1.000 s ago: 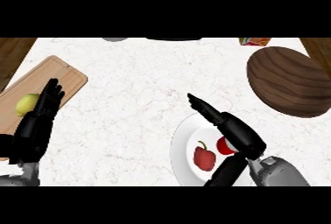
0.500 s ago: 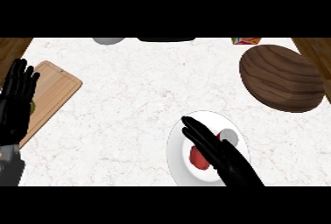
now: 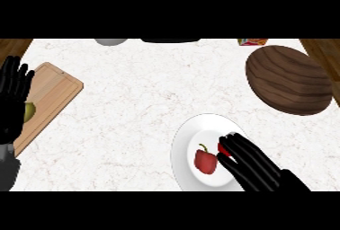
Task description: Pick the can from the plate and place it in the bowl
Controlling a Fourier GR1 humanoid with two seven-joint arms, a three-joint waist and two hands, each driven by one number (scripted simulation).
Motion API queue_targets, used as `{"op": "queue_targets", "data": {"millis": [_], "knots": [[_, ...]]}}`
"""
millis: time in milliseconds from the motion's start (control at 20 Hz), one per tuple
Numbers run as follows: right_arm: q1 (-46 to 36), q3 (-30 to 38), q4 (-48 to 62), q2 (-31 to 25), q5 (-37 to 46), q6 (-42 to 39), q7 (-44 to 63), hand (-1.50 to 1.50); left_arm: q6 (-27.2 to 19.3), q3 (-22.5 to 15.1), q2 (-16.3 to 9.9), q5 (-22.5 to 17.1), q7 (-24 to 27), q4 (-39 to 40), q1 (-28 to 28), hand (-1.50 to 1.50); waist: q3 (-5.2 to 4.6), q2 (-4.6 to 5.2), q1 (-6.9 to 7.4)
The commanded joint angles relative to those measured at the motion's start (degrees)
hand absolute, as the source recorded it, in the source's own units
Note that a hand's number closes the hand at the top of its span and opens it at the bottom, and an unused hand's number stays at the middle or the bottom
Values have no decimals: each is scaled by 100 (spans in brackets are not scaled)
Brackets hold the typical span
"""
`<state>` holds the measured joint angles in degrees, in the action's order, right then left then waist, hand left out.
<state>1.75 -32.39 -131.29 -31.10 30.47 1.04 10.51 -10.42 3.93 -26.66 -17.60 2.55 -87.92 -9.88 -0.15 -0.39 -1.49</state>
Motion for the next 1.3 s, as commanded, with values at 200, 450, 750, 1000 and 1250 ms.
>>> {"op": "queue_targets", "data": {"millis": [200, 450, 750, 1000, 1250], "knots": [[-165, 446, -905, -1426, -346, -2079, 1852, -150, 39, -39, 63, 77, 49, 9, -56, 0, -8, 20, 72], [-723, 386, -890, -1535, -796, -3286, 2535, -150, 248, 158, -69, -59, -49, 191, -301, 0, -1, 32, 138], [-1113, 996, -516, -986, -1486, -4121, 2888, -150, 566, 351, 98, 35, 349, 838, -512, 0, 11, 43, 131], [-742, 652, -46, -449, -428, -4055, 2365, -150, 242, 152, 415, 366, -164, 87, -273, 0, 17, 35, 147], [-1258, 1074, 667, -145, -559, -4446, 2137, -150, 571, 432, 258, 317, -135, 298, -436, 0, 16, 41, 157]]}}
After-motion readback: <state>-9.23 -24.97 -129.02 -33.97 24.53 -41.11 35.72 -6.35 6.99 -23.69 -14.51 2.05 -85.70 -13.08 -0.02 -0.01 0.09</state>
